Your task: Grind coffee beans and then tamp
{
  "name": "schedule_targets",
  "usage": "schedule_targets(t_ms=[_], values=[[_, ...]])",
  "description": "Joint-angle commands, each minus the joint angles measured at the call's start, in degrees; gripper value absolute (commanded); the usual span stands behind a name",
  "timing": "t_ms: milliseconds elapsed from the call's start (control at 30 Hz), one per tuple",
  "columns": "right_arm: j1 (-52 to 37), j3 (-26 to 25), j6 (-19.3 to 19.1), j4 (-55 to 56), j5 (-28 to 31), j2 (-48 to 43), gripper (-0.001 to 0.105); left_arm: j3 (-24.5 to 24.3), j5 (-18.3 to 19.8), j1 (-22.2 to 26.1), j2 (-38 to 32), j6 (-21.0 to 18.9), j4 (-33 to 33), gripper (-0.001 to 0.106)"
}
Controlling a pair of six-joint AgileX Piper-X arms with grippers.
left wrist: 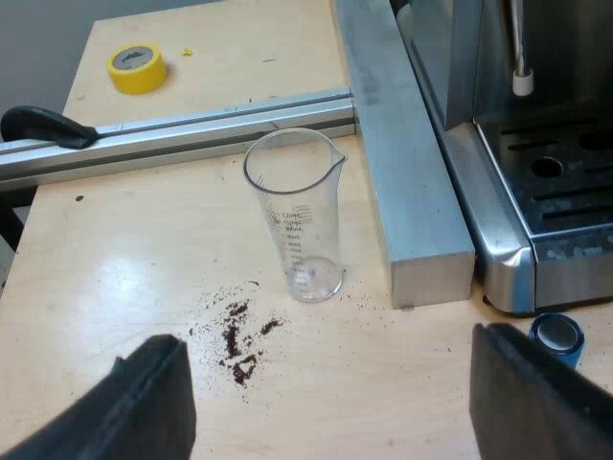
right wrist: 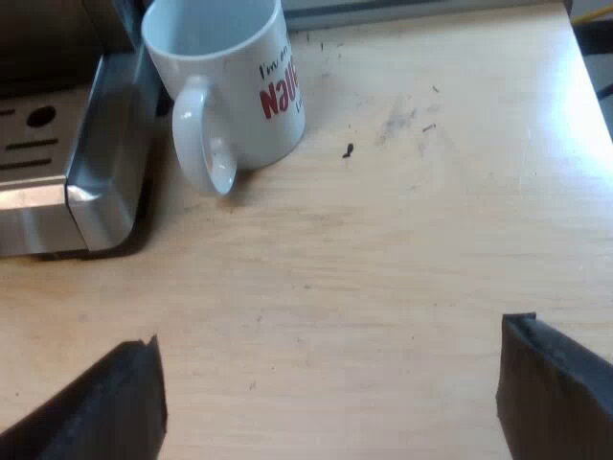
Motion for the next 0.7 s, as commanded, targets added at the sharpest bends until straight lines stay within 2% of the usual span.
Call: schedule_targets(t_ms=[33, 467, 700], values=[[-0.1, 1.1, 0.0, -0.3, -0.2, -2.6, 0.072, -0.2, 0.4, -0.1, -7.9, -0.5, -1.1, 0.063], [-0.1, 1.6, 0.0, -1.0, -0.1, -2.6, 0.072, -0.2, 0.4, -0.1, -7.9, -0.5, -1.2, 0.063], [-0.1, 1.6, 0.0, -1.0, -0.1, -2.6, 0.072, -0.2, 1.6, -0.1, -7.9, -0.5, -1.2, 0.063]])
